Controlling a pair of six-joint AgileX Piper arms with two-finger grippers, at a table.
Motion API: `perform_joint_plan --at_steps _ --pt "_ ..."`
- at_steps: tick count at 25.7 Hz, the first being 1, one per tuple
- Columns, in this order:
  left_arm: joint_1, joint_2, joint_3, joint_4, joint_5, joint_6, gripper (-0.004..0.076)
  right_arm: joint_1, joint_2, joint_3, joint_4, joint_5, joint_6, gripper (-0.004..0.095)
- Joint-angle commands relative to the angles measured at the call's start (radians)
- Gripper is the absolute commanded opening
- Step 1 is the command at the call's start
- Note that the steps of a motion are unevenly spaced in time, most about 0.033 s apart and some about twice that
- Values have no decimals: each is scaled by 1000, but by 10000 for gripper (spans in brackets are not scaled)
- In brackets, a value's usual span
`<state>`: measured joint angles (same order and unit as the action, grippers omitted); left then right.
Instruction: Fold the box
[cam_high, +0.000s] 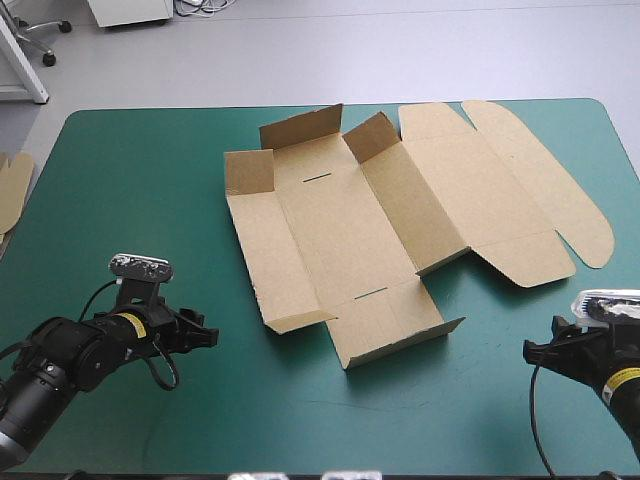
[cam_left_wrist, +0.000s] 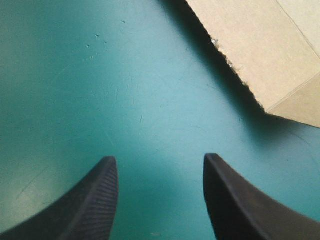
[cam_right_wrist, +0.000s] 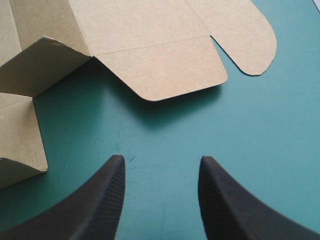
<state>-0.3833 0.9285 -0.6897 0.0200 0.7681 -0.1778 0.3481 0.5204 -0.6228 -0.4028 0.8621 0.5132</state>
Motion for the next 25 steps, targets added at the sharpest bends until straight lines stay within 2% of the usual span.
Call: perform_joint_plan --at_steps 1,8,12,18,20,24,25 --pt "-3 -7 -32 -20 -47 0 380 -3 10 -33 -36 -55 4 442" --pt "-3 -4 -32 -20 -70 -10 380 -3 10 -33 4 -41 -6 443" --pt "-3 14 -32 -20 -104 -84 380 -3 10 -33 12 -54 -11 445" --pt "-3 87 -30 -56 -287 -196 380 -3 10 -33 30 -96 -18 445" --pt "-3 125 -30 -91 -318 -196 380 -3 10 -33 30 -105 -42 448" --pt "90 257 -27 -138 -333 -167 380 -3 10 -33 30 -105 -49 532" --pt "154 297 -29 -279 -331 -49 380 -3 10 -33 30 -105 -49 537"
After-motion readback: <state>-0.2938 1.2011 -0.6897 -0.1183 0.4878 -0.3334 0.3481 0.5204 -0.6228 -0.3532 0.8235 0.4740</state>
